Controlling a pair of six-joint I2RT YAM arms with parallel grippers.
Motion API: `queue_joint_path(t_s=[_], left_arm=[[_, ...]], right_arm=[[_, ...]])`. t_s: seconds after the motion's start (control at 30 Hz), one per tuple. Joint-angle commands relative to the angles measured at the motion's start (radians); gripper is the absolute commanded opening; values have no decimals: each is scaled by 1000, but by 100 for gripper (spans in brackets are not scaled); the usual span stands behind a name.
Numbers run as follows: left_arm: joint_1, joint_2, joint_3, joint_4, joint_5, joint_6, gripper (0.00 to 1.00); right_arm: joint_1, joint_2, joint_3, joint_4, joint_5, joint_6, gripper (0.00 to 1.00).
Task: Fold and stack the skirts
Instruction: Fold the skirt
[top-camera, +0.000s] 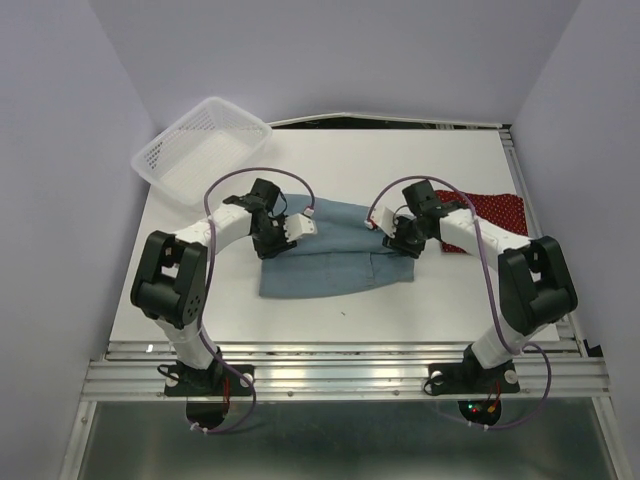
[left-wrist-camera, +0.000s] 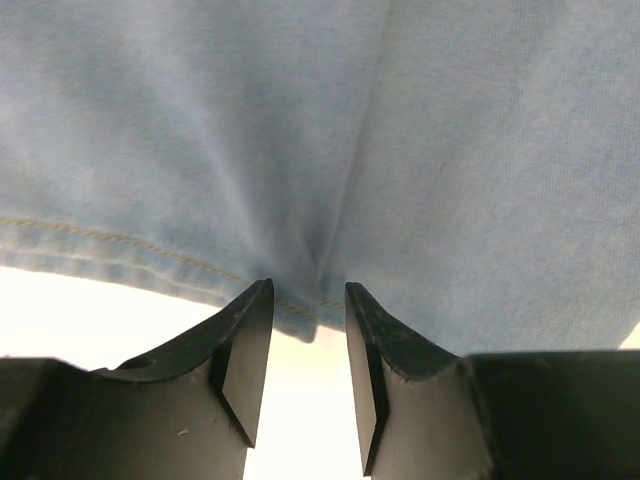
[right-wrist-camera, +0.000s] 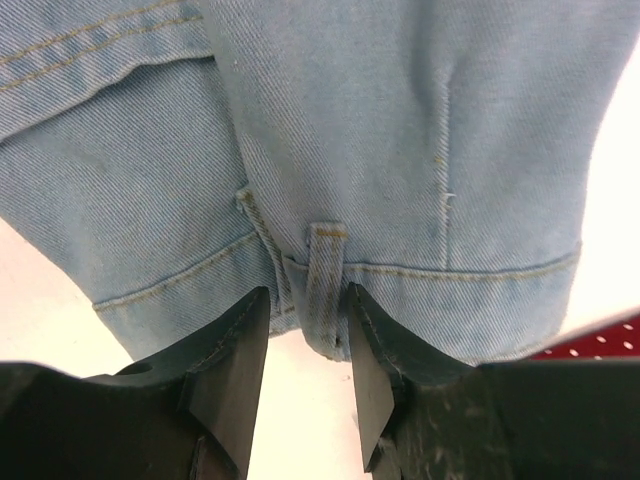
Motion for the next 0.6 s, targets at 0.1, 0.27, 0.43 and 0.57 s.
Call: queue_joint_path(t_s=[0.1, 0.27, 0.43, 0.57], left_arm=[[66, 5, 60, -36, 18, -46, 44], [80, 17, 63, -10, -3, -52, 22], [106, 45, 98, -14, 7, -71, 14], [114, -38, 86, -45, 46, -14, 43]], right_arm=[[-4, 50, 29, 19, 7, -24, 42], [-4, 46, 23, 39, 24, -21, 32], [-4, 38, 24, 41, 30, -24, 29], [-4, 32, 29, 39, 27, -18, 29]])
